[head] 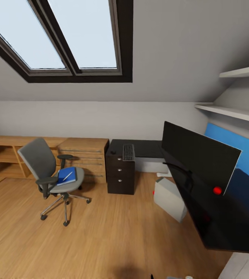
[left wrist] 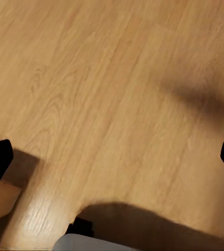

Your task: In the bedroom, organize the workspace by keeping the computer under the desk, ensuring the monitor is on the desk, placing the keyboard on the desk next to the monitor, placing the mouse on the desk next to the keyboard, moving the folder from the swivel chair onto the desk next to the mouse, stacking the notebook on top of the folder with the pen on top of the notebook, and positioning the swivel chair next to the desk.

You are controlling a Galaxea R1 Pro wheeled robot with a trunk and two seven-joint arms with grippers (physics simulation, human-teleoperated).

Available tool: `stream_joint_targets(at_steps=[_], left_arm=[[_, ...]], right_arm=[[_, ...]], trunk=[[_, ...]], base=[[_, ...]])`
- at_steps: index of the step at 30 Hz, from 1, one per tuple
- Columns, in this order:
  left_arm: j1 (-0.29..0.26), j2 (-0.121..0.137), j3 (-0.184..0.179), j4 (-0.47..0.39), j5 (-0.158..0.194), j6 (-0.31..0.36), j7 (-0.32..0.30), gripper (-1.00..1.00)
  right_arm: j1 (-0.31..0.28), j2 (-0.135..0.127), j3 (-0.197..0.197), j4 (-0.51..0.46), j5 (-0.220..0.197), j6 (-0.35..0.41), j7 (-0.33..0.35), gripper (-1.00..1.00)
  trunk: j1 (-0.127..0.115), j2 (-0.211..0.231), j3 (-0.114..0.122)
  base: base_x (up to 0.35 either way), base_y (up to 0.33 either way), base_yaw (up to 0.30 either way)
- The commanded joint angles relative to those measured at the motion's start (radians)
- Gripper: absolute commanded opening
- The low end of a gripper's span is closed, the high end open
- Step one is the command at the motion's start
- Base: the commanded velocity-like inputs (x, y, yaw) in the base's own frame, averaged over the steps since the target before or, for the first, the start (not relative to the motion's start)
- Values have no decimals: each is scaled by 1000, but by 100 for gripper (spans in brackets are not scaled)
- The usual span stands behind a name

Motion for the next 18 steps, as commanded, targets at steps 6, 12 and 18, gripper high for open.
stream_joint_targets(at_steps=[6, 12, 18], left_arm=[[0, 1, 0, -1, 9, -2, 3, 100], [0, 0, 0, 0, 9, -3, 3, 100], [0, 1, 0, 0, 9, -4, 3, 100]], right_arm=[[-1, 0, 9, 2, 0, -4, -8, 100], [-1, 0, 9, 2, 1, -4, -8, 100], [-1, -1, 7, 2, 1, -4, -8, 100]], trunk=[[0, -1, -1], [0, -1, -1], [0, -1, -1]], base=[[-188, -288, -17], [-175, -300, -182], [-174, -301, -244]])
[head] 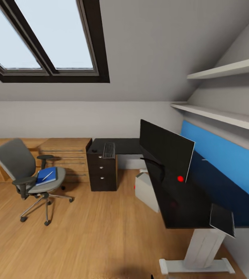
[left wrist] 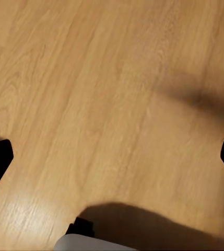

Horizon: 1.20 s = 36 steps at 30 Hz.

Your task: In the bedroom, organize the workspace by keeping the computer under the desk, ensuring the monitor is on the desk, placing the keyboard on the desk next to the monitor, placing the mouse on the desk next to the keyboard, moving the folder from the swivel chair onto the desk next to the mouse, stacking the notebook on top of the folder with the pen on top of the notebook, and positioning the swivel chair next to the desk.

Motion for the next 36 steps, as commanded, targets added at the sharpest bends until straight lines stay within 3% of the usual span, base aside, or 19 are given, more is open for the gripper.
stream_joint_targets(at_steps=[1, 12, 23, 36], left_arm=[[1, 0, -1, -2, 9, -2, 3, 100], [1, 0, -1, -2, 9, -2, 3, 100], [1, -1, -2, -2, 7, -25, 3, 100], [1, 1, -1, -2, 7, -28, 3, 100]], right_arm=[[-1, 0, 8, 0, -2, -3, -8, 100], [-1, -1, 8, 0, -3, -2, -8, 100], [-1, 1, 7, 0, -3, -2, -8, 100], [-1, -2, 5, 0, -3, -3, -8, 100]], trunk=[[0, -1, -1], [0, -1, -2], [0, -1, -3], [-50, 90, 38]], base=[[-185, -289, -261], [-208, -267, -260], [-55, -280, -54], [0, -4, 0]])
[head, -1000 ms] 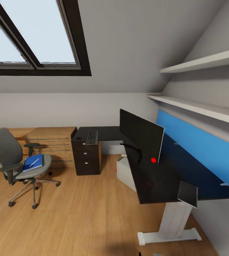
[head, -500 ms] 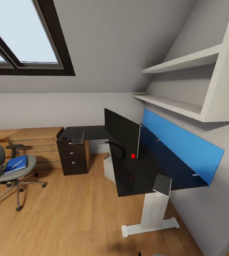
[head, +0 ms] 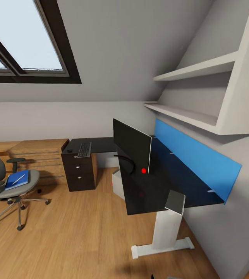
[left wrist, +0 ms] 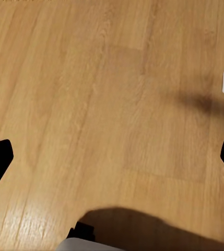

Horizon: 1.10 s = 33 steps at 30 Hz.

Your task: In the bedroom, organize the workspace by keeping the computer under the desk, ensuring the monitor is on the desk, placing the keyboard on the desk next to the monitor, placing the mouse on the desk next to the keyboard, moving the folder from the swivel chair onto the desk next to the mouse, stacking the notebook on top of the folder with the pen on top of the notebook, and positioning the swivel chair next to the desk.

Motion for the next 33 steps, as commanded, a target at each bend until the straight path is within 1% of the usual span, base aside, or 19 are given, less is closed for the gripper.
stream_joint_targets(at_steps=[1, 14, 24, 31, 33], left_arm=[[0, 0, -2, -2, 9, -2, 3, 100], [0, 1, -1, -2, 10, -2, 3, 100], [0, 1, -1, -9, 10, -3, 3, 100], [0, 2, 1, -45, 12, -3, 4, 100], [0, 1, 1, -49, 12, -3, 4, 100]], right_arm=[[-1, 0, 8, 1, -3, -3, -8, 100], [-1, 1, 8, 1, -3, -3, -8, 100], [-1, 1, 8, 0, -4, -3, -8, 100], [-1, 1, 8, -1, -4, -3, -8, 100], [-1, 0, 8, -1, -3, -3, -9, 100]], trunk=[[-4, 6, 2], [-53, 97, 43], [-53, 97, 43], [-53, 97, 43], [-46, 83, 36]], base=[[0, 0, 0], [0, 0, 0], [0, 0, 0], [0, 0, 0], [0, 0, 0]])
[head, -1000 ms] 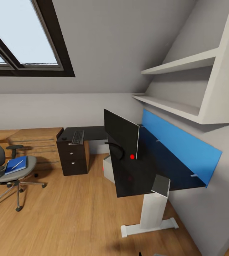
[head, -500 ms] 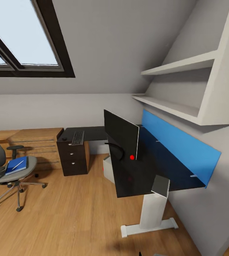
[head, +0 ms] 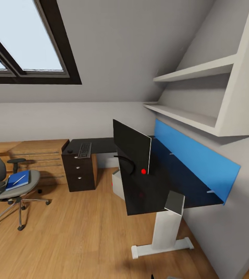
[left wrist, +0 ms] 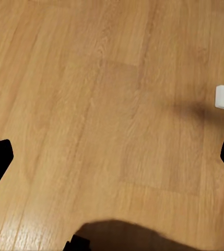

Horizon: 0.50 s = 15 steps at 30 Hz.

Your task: In the bedroom, organize the workspace by keeping the computer under the desk, ensuring the monitor is on the desk, placing the keyboard on the desk next to the monitor, placing the mouse on the desk next to the keyboard, moving the folder from the swivel chair onto the desk next to the mouse, stacking the notebook on top of the folder with the pen on top of the notebook, and positioning the swivel chair next to the desk.

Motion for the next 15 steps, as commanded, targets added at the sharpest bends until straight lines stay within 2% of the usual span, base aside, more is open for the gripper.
stream_joint_targets(at_steps=[1, 8, 9, 10, 11, 13, 15], left_arm=[[0, 0, -2, -4, 10, -2, 3, 100], [0, 3, -1, -8, 11, -2, 4, 100], [0, 6, 3, -10, 11, -1, 5, 100], [0, 6, 6, -10, 11, -1, 5, 100], [0, 6, 20, -12, 11, -1, 4, 100], [0, 7, 37, -15, 11, -1, 4, 100], [0, 7, 69, -23, 11, 0, 2, 100]], right_arm=[[-1, -1, 8, 0, -3, -3, -8, 100], [-1, -4, 7, -4, -2, -6, -7, 100], [-1, -22, 3, -19, -5, -10, 1, 100], [-1, -29, 2, -27, -7, -10, 4, 100], [-1, -46, -1, -56, -17, -7, 11, 100], [-1, -61, -7, -88, -31, -4, 17, 100], [-1, -80, -30, -146, -78, 8, 26, 100]], trunk=[[4, -9, -5], [31, -58, -27], [35, -65, -30], [39, -72, -33], [43, -79, -36], [50, -93, -42], [58, -107, -49]], base=[[0, 0, 0], [0, 0, 0], [0, 0, 0], [0, 0, 0], [0, 0, 0], [0, 0, 0], [0, 0, 0]])
